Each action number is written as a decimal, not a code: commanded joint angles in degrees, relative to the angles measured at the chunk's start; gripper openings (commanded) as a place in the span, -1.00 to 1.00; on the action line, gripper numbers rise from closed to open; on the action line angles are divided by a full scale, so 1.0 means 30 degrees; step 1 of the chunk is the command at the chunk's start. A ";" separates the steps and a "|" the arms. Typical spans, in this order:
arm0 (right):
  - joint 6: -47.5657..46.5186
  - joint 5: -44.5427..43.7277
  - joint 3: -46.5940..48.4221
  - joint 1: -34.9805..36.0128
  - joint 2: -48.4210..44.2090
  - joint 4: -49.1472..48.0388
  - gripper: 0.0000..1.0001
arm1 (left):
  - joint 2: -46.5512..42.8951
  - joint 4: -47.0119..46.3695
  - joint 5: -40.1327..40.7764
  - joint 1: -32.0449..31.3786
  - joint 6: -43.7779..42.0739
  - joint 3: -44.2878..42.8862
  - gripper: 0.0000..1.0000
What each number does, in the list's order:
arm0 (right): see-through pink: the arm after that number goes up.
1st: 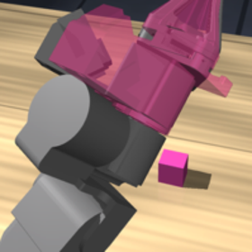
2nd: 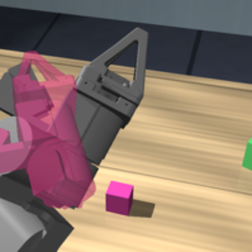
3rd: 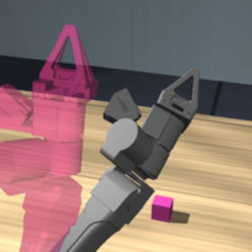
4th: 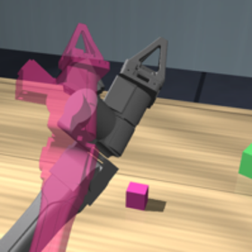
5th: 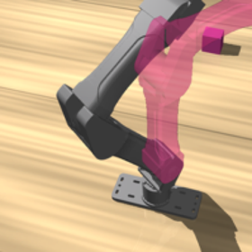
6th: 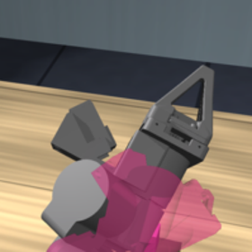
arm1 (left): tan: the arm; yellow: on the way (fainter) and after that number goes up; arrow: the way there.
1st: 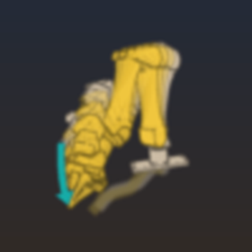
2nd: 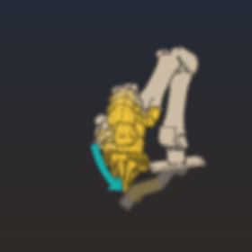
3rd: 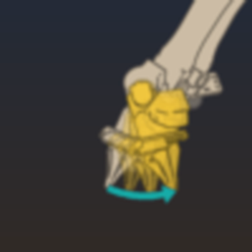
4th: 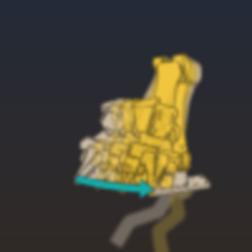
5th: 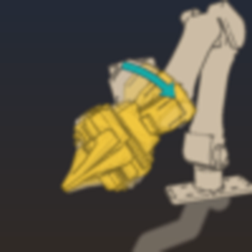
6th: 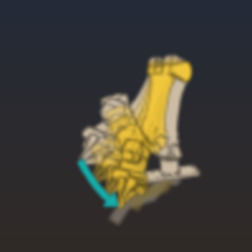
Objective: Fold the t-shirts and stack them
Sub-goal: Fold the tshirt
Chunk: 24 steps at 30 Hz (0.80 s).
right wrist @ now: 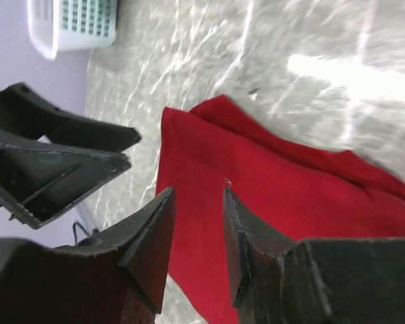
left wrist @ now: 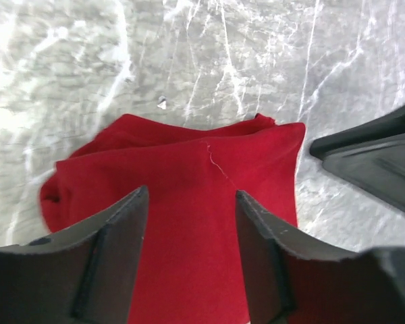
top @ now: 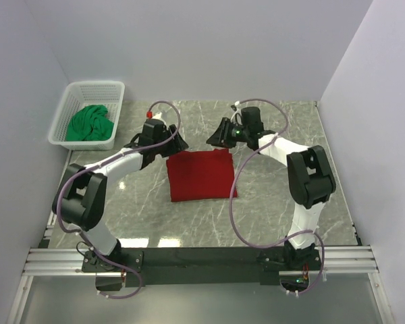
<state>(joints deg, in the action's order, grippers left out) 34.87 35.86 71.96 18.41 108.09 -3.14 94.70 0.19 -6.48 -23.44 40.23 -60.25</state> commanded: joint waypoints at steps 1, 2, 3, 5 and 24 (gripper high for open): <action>0.0709 0.1581 0.0182 0.0074 0.1638 -0.1824 -0.17 | 0.0747 -0.2872 -0.1064 -0.0009 0.1121 0.0891 0.16; 0.0797 0.1612 0.0124 -0.0014 0.1906 -0.2000 -0.17 | 0.0894 -0.3570 -0.1033 -0.0008 0.1209 0.1067 0.16; 0.0856 0.1583 0.0065 -0.0073 0.2169 -0.2349 -0.17 | 0.1244 -0.3839 -0.1033 0.0050 0.1268 0.1243 0.14; 0.0973 0.1495 -0.0284 -0.0306 0.2872 -0.2848 -0.17 | 0.1685 -0.4481 -0.1149 0.0313 0.1472 0.1420 0.13; 0.3756 0.3018 -0.3097 -0.1833 0.1508 -0.7509 -0.18 | 0.1427 -0.4575 -0.1971 0.2248 0.0712 0.2034 0.06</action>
<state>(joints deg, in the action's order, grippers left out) 46.15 44.38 64.49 12.19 120.68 -23.83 105.21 -14.39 -12.75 -16.58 44.38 -54.19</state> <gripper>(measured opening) 0.410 0.528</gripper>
